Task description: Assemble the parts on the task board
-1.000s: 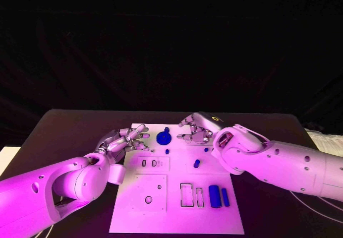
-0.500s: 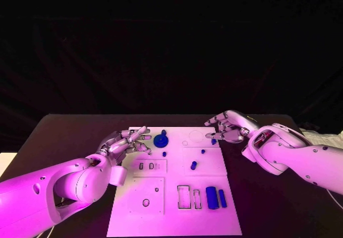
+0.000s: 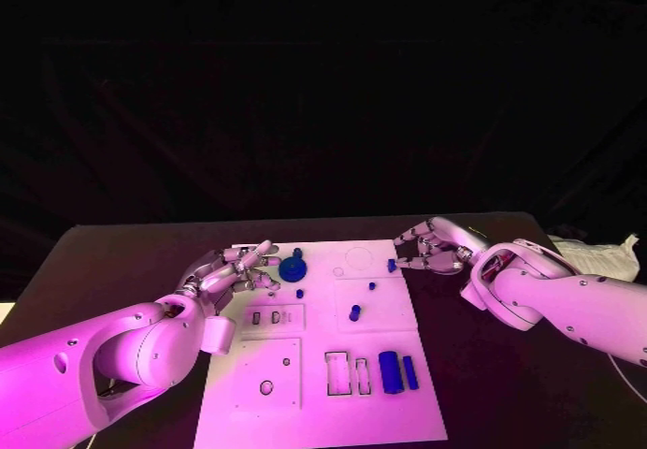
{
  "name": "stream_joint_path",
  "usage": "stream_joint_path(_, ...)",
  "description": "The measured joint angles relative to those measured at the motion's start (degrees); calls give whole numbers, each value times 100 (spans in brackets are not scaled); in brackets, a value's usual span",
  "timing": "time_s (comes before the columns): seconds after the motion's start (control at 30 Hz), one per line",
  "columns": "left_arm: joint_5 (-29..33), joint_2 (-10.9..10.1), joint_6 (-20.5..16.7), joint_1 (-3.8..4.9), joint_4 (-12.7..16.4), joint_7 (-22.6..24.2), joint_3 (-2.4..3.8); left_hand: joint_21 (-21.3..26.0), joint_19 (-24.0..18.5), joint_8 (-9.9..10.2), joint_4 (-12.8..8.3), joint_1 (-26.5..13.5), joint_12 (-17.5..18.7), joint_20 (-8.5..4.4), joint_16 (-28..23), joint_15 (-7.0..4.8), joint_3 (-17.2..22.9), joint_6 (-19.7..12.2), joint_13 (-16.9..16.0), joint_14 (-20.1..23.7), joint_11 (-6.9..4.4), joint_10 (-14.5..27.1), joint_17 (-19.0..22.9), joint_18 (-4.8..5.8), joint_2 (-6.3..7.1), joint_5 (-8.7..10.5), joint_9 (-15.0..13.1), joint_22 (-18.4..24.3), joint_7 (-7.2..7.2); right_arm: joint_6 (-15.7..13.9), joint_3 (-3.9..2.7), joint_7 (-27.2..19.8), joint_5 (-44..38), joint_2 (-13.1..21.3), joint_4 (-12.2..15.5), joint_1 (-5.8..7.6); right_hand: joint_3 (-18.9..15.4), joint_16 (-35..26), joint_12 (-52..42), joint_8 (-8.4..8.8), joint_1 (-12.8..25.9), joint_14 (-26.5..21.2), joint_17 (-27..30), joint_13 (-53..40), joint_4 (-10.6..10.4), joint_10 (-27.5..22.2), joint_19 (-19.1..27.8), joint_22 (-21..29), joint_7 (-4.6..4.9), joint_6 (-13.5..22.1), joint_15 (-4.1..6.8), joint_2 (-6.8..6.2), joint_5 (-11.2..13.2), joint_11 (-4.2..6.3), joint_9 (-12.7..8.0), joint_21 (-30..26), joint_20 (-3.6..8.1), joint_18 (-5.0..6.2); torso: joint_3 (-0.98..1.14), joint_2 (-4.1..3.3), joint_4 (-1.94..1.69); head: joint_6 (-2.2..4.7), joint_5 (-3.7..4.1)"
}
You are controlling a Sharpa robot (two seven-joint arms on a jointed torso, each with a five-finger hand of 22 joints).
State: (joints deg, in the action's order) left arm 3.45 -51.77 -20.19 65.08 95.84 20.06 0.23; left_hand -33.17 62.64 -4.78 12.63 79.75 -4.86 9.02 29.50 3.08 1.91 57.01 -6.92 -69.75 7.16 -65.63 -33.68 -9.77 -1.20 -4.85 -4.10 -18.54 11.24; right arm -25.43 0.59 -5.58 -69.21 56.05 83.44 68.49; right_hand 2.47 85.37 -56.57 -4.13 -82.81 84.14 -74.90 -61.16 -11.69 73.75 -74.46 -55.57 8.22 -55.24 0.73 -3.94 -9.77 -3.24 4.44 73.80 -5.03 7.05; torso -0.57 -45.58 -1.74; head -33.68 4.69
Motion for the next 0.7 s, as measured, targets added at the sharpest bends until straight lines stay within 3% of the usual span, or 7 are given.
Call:
stream_joint_path(0.37,-1,1,0,-4,-6,0,-2,0,0,0,-15,0,0,0,0,0,15,0,-6,0,0,0,-6,0,0,0,0,-6,0,17,0,-78,-54,-222,-292,-159,8,0,89,0,-116,0,-5,57,71,-40,0,51,17,17,0,7,-21,0,-9,-34,0,0,-12,-5,-9,-81,74)
stream_joint_path(0.53,-2,1,0,-4,-6,0,-2,0,0,0,-15,0,0,0,0,0,15,0,-5,0,0,0,-6,0,0,0,0,-6,0,45,0,-89,-102,-296,-410,-189,64,0,89,0,-184,0,-4,56,128,-40,0,56,17,17,0,75,-11,0,-8,-34,0,0,-18,-5,-10,-109,85)
stream_joint_path(0.7,-2,4,0,-4,-5,-2,-2,-28,0,0,-34,31,0,0,0,0,34,0,-5,0,0,0,-9,0,-31,0,0,-14,0,76,-2,-94,-133,-380,-531,-215,178,0,97,0,-339,0,-4,52,241,-42,0,56,33,-70,0,184,245,-2,-2,-34,0,0,-19,-3,-13,-135,90)
